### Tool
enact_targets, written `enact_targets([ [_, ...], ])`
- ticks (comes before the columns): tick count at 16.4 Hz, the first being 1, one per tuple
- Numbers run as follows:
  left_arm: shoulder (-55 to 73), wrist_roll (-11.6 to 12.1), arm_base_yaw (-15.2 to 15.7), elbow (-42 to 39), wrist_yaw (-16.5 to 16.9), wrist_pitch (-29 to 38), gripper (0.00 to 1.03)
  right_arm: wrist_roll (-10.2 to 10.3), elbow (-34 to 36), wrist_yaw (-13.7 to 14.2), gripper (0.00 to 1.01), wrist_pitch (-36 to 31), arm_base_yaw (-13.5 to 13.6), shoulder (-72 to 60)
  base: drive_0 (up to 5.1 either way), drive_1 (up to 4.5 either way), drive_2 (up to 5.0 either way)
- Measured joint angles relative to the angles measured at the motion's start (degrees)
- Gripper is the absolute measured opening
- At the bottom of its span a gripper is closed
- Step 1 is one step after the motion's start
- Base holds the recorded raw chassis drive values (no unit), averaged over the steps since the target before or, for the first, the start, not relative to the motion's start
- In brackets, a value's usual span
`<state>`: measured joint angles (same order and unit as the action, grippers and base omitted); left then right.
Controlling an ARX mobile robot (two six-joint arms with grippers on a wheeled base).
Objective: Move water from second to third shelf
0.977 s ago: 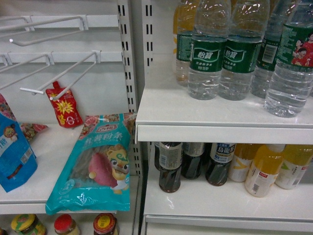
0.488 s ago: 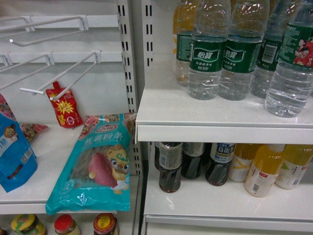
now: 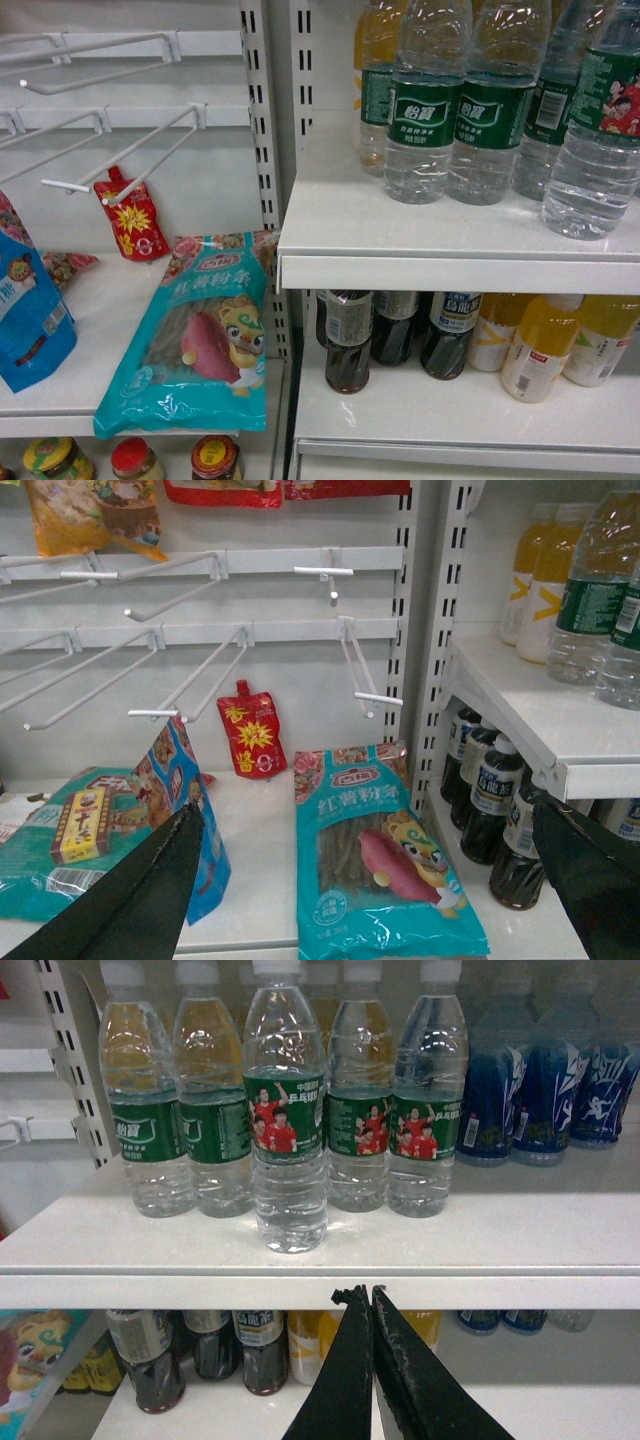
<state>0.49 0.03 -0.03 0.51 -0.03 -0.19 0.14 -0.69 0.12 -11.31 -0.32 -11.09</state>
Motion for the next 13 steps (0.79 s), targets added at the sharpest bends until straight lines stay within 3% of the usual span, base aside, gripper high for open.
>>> enact_targets([
  [2, 0.0, 0.0, 0.0, 0.0, 0.0, 0.0, 0.98, 0.0, -0.02, 0.0, 0.02, 2.34, 0.0, 1.75, 0.0, 0.0, 0.0],
  [4, 0.0, 0.0, 0.0, 0.0, -0.02, 0.0, 0.98, 0.0, -0.07, -0.13, 0.02, 11.17, 0.0, 10.86, 0.0, 0.0, 0.0],
  [10, 0.0, 0.0, 0.0, 0.0, 0.02, 0.0, 0.98, -0.04, -0.04, -0.11, 0.02, 11.56, 0.0, 10.84, 0.0, 0.0, 0.0],
  [13, 0.0, 0.0, 0.0, 0.0, 0.02, 0.0, 0.98, -0.02, -0.04, -0.11, 0.37, 11.54, 0.0, 10.84, 0.0, 0.0, 0.0],
])
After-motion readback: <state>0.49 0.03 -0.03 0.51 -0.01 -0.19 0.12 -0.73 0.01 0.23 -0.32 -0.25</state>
